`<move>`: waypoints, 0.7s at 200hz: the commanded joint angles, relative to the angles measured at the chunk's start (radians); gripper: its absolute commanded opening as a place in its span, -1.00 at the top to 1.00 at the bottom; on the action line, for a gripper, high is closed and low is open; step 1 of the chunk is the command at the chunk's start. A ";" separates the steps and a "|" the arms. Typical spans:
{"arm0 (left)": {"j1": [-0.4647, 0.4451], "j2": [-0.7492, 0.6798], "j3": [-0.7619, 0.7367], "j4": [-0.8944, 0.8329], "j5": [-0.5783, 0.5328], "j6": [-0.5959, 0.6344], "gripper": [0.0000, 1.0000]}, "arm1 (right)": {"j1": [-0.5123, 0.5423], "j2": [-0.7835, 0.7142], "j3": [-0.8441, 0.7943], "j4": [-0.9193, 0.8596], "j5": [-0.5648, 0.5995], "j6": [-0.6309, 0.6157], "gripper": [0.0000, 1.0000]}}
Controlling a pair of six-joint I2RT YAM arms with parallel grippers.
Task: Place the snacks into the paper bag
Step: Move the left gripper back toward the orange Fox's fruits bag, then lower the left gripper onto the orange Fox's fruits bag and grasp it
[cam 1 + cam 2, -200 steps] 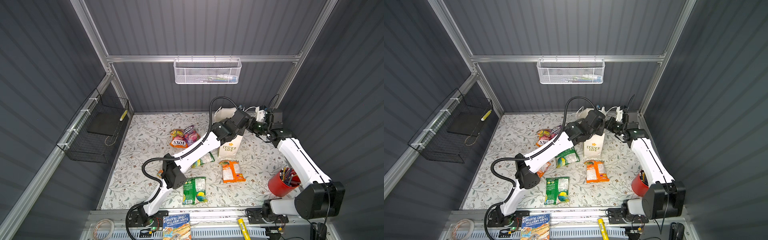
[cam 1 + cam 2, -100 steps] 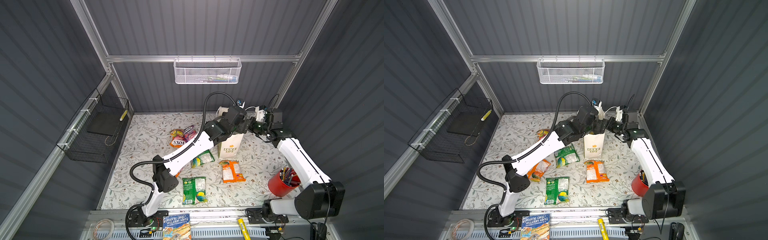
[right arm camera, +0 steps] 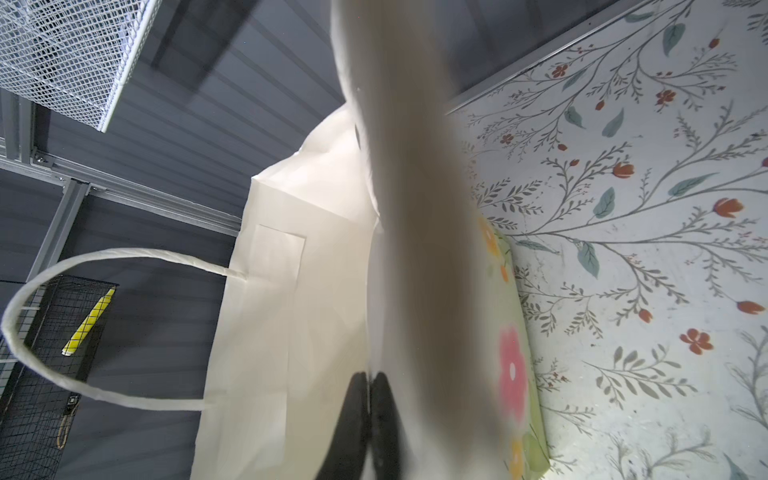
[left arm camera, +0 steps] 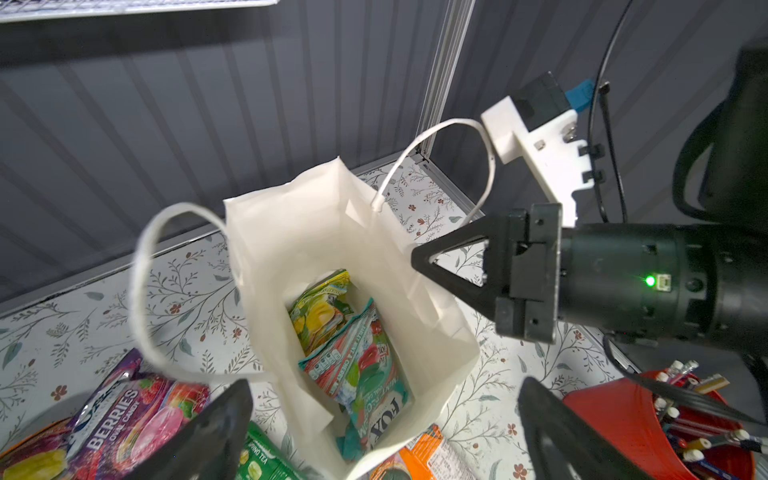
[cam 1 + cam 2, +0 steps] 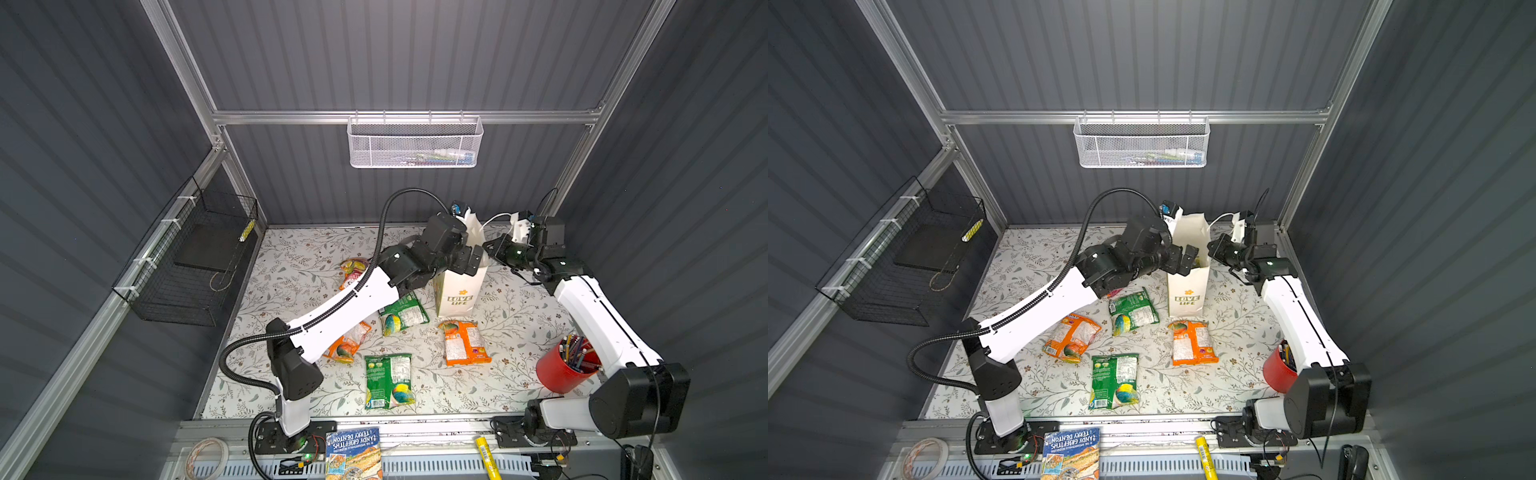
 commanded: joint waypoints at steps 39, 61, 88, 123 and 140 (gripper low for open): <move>0.021 -0.297 -0.287 -0.052 -0.084 -0.108 -0.99 | 0.000 -0.013 0.013 0.030 -0.008 -0.003 1.00; 0.042 -0.406 -0.421 -0.092 -0.135 -0.193 -0.99 | 0.000 -0.010 0.013 0.036 -0.022 0.003 1.00; 0.070 -0.482 -0.557 -0.195 -0.178 -0.320 -1.00 | 0.000 -0.008 0.012 0.041 -0.036 0.010 1.00; 0.094 -0.529 -0.736 -0.320 -0.187 -0.492 -0.99 | 0.000 -0.012 0.007 0.047 -0.038 0.013 1.00; 0.107 -0.549 -0.824 -0.342 -0.173 -0.566 -0.99 | -0.002 -0.009 0.007 0.047 -0.036 0.013 1.00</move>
